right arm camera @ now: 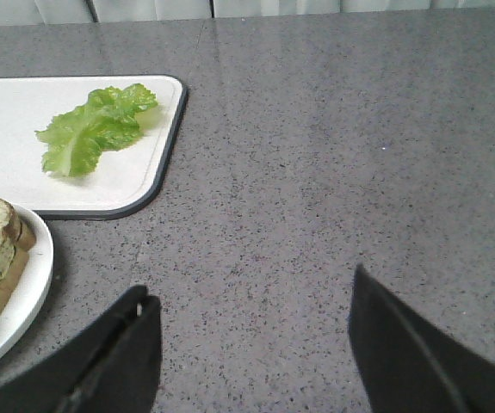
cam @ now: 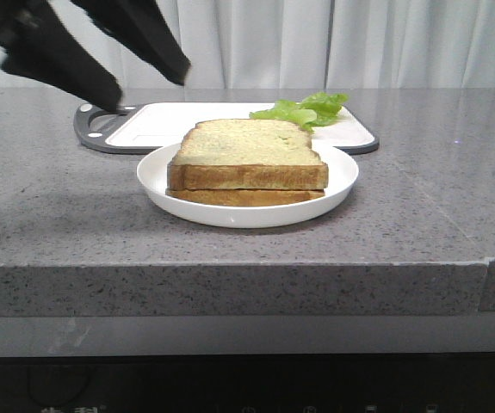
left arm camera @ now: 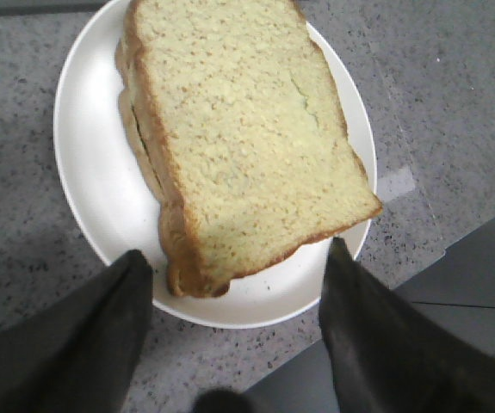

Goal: Left arm grabs bread, right arm adds lettuce
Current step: 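Lower the left gripper onto the top bread slice and grasp it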

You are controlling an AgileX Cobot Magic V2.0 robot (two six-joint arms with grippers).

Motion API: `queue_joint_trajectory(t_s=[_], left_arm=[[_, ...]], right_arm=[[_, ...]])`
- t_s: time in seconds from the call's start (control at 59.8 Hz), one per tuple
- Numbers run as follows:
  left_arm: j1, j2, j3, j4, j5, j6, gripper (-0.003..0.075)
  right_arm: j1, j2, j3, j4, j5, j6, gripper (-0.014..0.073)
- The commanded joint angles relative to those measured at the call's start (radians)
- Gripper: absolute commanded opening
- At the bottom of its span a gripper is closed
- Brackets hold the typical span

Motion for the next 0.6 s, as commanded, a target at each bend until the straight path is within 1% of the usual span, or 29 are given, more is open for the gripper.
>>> queue_joint_trajectory(t_s=[0.0, 0.1, 0.268, 0.485, 0.586], left_arm=[[-0.008, 0.036, -0.079, -0.06, 0.0, 0.005, 0.0375], [-0.008, 0.094, -0.117, -0.09, -0.001, 0.005, 0.0364], [-0.004, 0.156, -0.162, -0.092, -0.004, 0.005, 0.0364], [0.03, 0.184, -0.167, -0.102, -0.02, 0.005, 0.0364], [0.038, 0.197, -0.167, -0.131, -0.02, 0.005, 0.0364]], right_arm=[[-0.001, 0.007, -0.037, -0.013, -0.074, 0.001, 0.0491], [-0.001, 0.007, -0.037, -0.013, -0.074, 0.001, 0.0491], [-0.001, 0.007, -0.037, -0.013, -0.074, 0.001, 0.0491], [-0.001, 0.007, -0.037, -0.013, -0.074, 0.001, 0.0491], [-0.001, 0.007, -0.037, -0.013, -0.074, 0.001, 0.0491]])
